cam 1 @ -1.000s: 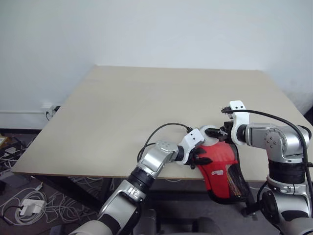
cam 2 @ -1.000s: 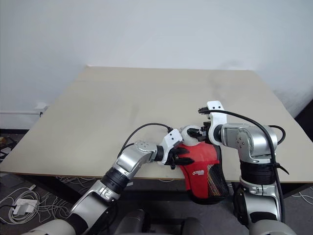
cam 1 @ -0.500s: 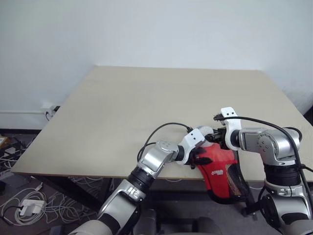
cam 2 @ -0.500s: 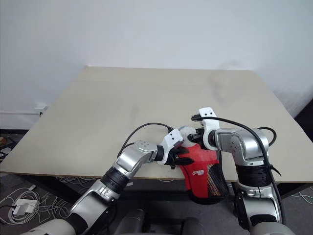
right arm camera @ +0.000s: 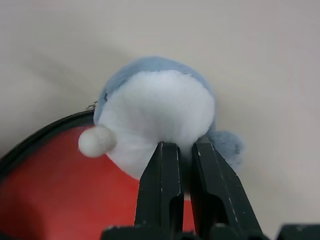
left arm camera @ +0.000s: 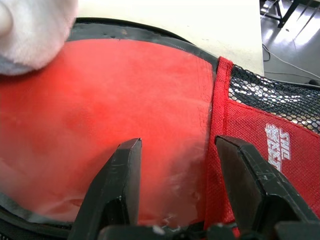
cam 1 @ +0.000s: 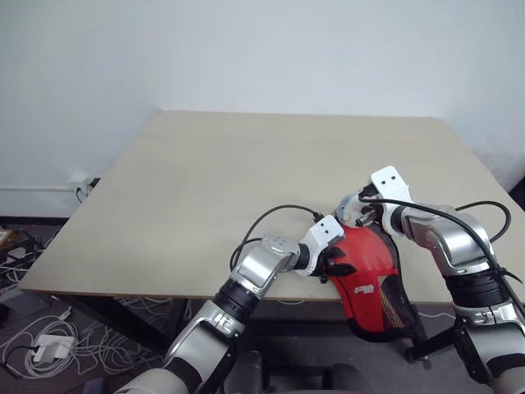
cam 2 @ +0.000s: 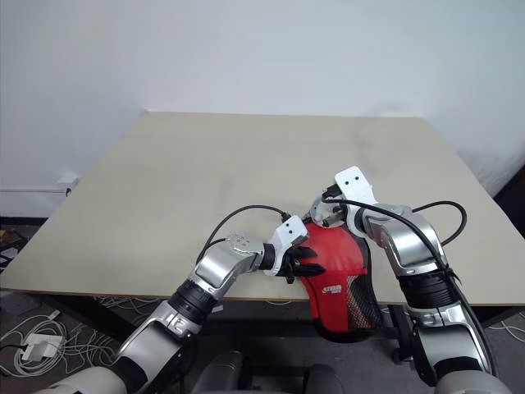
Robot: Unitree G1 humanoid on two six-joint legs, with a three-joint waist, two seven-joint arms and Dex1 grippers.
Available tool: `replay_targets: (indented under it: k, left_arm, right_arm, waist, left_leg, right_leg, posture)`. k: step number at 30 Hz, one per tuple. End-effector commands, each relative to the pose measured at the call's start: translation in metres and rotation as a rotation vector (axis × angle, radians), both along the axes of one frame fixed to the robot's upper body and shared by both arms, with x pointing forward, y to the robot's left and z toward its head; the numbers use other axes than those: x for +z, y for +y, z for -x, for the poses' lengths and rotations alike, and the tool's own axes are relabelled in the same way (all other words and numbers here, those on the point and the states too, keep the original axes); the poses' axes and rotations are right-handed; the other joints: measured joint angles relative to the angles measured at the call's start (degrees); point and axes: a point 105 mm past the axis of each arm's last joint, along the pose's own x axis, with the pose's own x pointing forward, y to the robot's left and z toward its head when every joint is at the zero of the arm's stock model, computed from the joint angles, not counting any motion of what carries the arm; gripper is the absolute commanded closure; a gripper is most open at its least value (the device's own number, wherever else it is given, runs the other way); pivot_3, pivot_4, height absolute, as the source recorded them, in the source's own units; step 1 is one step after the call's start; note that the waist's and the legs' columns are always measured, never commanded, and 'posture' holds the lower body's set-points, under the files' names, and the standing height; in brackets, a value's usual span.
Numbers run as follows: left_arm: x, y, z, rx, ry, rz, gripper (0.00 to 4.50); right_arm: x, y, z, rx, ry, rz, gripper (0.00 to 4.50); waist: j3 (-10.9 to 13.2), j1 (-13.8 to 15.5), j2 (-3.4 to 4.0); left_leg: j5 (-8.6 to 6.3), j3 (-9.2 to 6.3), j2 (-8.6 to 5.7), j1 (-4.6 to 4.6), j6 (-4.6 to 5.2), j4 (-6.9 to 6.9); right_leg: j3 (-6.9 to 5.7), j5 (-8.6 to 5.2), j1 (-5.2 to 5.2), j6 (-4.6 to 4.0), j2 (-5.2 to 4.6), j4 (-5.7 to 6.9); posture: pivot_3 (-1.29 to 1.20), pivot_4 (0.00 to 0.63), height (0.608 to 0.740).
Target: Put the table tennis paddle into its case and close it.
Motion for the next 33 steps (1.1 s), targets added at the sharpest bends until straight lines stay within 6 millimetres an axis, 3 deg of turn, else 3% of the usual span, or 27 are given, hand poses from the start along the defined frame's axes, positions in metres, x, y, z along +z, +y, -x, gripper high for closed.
replay_targets:
  k: [1,13,25,33]
  left_arm:
    - [-0.023,0.008,0.004,0.022,0.072,-0.08,2.07]
    - [-0.023,0.004,0.006,0.021,0.093,-0.071,2.07]
    - [-0.025,0.002,0.01,0.019,0.115,-0.063,2.07]
    - [-0.022,-0.003,0.011,0.003,0.117,-0.048,2.07]
  right_arm:
    - [0.033,-0.013,-0.014,-0.025,-0.152,0.116,4.49]
    - [0.038,-0.058,-0.004,0.038,-0.106,0.323,4.49]
    - [0.026,-0.098,0.031,0.07,0.053,0.401,4.49]
    - [0.026,-0.118,0.015,-0.031,-0.005,0.471,4.49]
  waist:
    - [0.0,0.0,0.0]
    - [0.0,0.09,0.0]
    - [0.02,0.59,-0.01]
    - [0.02,0.72,-0.01]
  left_leg:
    - [0.0,0.0,0.0,0.0,0.0,0.0]
    - [-0.01,0.01,-0.06,-0.01,0.01,0.04]
    - [-0.08,0.03,-0.11,-0.03,0.1,0.19]
    - [-0.09,0.04,-0.12,-0.04,0.12,0.27]
  right_leg:
    - [0.0,0.0,0.0,0.0,0.0,-0.02]
    - [0.0,-0.03,0.02,0.05,-0.07,-0.04]
    - [0.0,-0.11,0.07,0.17,-0.15,-0.08]
    - [0.0,-0.11,0.11,0.18,-0.17,-0.08]
  posture:
    - [0.0,0.0,0.715]
    - [0.0,0.0,0.715]
    - [0.0,0.0,0.715]
    - [0.0,0.0,0.715]
